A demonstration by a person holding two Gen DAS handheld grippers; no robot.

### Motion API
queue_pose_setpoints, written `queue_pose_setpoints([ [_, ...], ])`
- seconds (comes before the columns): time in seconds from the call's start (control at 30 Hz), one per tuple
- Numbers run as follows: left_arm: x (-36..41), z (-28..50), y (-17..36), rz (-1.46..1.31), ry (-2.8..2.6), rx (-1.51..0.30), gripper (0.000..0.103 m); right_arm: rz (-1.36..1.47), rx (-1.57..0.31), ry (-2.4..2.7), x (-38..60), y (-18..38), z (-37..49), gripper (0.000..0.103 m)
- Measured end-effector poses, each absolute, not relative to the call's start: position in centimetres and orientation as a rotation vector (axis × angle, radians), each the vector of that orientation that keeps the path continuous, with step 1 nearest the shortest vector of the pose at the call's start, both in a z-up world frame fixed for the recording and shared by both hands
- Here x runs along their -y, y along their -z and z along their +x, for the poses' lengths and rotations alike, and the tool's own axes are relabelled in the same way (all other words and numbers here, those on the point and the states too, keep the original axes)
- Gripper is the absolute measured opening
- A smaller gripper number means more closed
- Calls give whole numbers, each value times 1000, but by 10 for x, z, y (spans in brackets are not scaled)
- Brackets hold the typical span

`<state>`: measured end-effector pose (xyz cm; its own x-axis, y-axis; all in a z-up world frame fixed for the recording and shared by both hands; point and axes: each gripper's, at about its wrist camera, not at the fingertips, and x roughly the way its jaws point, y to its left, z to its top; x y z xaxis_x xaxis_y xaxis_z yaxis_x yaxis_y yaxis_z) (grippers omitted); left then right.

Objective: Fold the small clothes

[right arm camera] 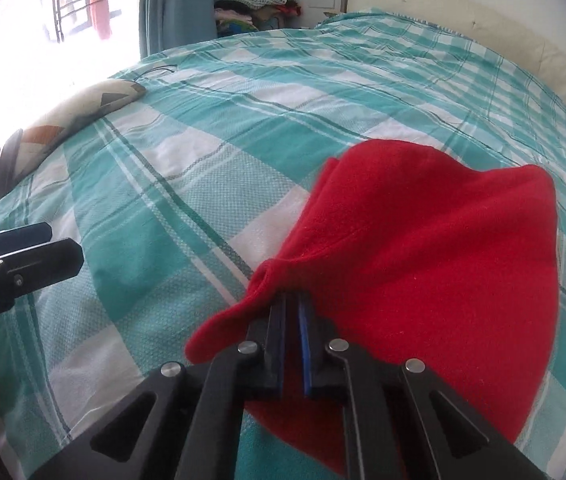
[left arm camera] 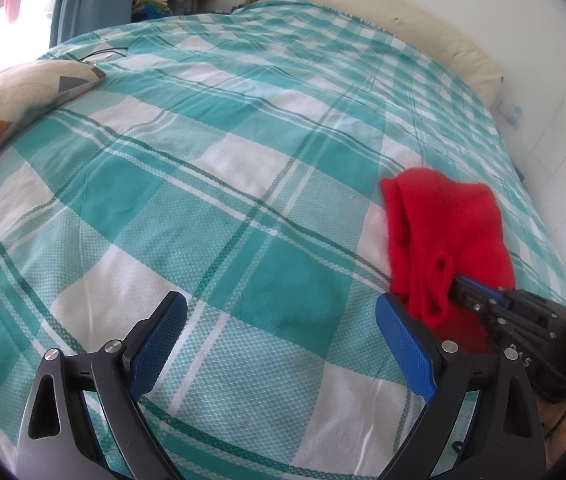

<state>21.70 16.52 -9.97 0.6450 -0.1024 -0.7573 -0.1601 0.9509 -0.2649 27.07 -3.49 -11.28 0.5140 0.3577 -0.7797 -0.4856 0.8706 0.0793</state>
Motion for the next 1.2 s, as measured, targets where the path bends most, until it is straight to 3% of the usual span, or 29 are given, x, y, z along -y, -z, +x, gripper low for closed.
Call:
queue_pose_setpoints([
  [0.2,-156,218,96,-301,-5,-871,96,-6,-886,-427,124,77,240,16],
  [0.37,-146,216,99,-292,25,-887,96,-22,-1032,-375,145,132,228,16],
  [0.47,-141,218,99,-343,100,-902,96,-3,-1000,-379,150,130,216,16],
  [0.53,-135,233,97,-418,171,-928,96,58,-987,-387,162,118,218,24],
  [0.6,-124,257,96,-471,233,-964,99,108,-939,-373,176,105,224,69],
  [0.77,-84,329,122,-325,239,-1112,101,282,-892,-332,210,99,266,72],
  [0.97,-60,351,133,-196,253,-1127,101,569,-981,-397,219,149,327,72],
  [1.03,-52,353,135,-201,284,-1131,94,569,-976,-406,205,158,337,68],
  [1.1,-46,354,139,-200,324,-1131,39,457,-967,-358,186,154,340,45],
  [1.17,-46,351,137,-221,320,-1119,23,241,-942,-297,160,142,337,31],
  [1.2,-47,349,134,-226,320,-1111,19,118,-913,-272,146,135,332,27],
])
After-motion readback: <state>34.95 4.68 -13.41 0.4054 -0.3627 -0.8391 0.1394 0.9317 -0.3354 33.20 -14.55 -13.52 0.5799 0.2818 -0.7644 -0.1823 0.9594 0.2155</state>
